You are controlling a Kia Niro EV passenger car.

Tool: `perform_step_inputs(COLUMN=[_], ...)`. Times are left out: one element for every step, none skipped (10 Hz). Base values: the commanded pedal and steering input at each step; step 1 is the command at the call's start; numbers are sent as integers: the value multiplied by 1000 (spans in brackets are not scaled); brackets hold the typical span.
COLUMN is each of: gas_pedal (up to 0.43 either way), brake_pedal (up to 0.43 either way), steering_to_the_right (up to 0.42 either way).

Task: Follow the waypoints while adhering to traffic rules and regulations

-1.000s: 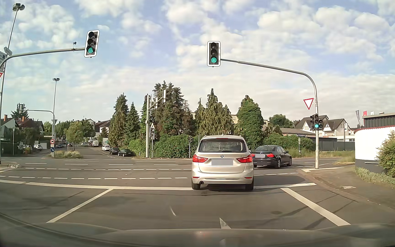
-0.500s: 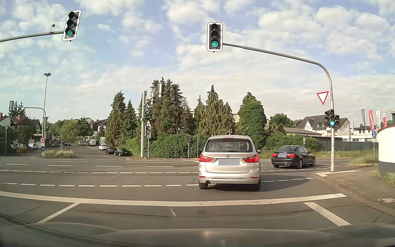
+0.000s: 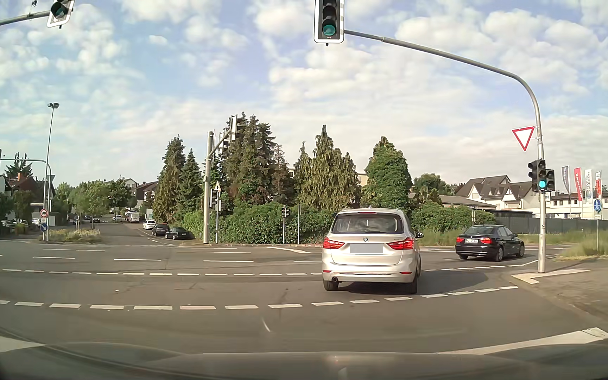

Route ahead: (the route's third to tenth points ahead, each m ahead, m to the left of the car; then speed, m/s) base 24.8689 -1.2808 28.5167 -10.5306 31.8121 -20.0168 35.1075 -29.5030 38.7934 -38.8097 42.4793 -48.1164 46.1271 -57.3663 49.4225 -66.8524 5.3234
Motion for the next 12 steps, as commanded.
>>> perform_step_inputs(gas_pedal=[177,130,130,130,130,130,130,118,110,98,98,98], brake_pedal=[30,30,24,30,30,30,30,30,30,30,30,30], steering_to_the_right=[49,58,68,79,96,111,125,138,147,155,164,174])
